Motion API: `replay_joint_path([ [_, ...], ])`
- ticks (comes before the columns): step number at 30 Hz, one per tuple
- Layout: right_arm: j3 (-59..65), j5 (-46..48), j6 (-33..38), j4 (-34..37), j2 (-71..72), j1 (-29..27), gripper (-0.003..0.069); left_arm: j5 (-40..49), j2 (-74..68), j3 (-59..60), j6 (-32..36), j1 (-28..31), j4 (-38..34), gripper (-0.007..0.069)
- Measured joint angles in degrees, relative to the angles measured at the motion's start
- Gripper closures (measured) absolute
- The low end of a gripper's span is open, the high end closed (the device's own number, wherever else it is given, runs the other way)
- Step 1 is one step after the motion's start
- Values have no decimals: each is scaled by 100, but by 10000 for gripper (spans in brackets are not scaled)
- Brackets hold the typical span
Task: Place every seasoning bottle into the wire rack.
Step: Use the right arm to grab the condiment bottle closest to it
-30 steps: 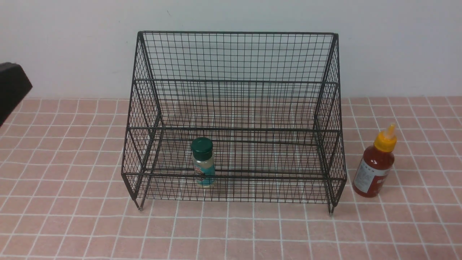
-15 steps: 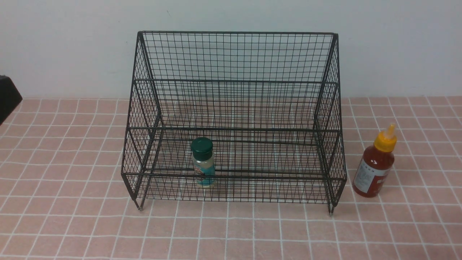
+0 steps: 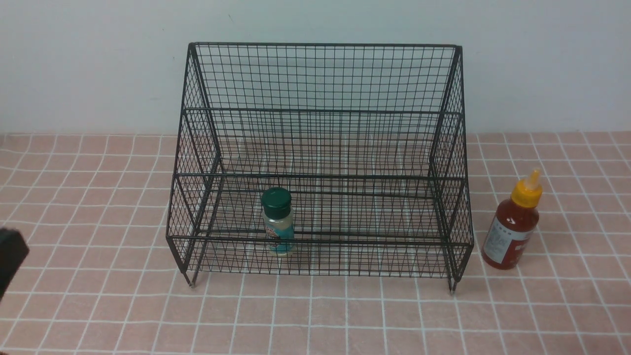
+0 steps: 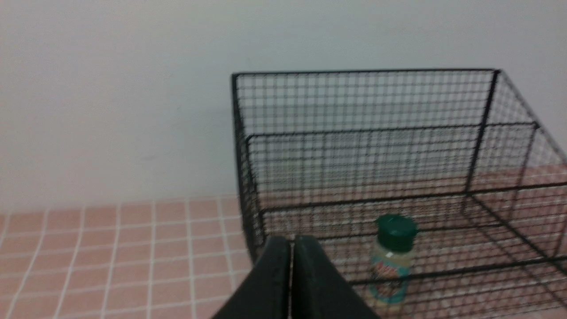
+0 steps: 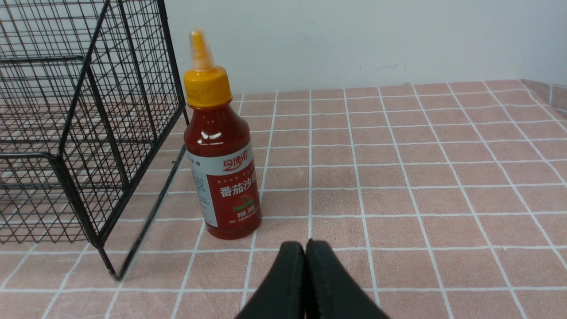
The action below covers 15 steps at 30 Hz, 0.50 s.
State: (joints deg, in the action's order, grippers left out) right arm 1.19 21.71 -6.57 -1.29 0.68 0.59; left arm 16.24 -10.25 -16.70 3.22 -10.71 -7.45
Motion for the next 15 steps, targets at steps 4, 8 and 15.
replay_joint_path([
  [4,0,0,0,0,0,0,673,20,729,932,69,593,-16,631],
  [8,0,0,0,0,0,0,673,45,1057,1635,261,925,-16,631],
  [15,0,0,0,0,0,0,673,492,1092,1829,414,956,126,631],
])
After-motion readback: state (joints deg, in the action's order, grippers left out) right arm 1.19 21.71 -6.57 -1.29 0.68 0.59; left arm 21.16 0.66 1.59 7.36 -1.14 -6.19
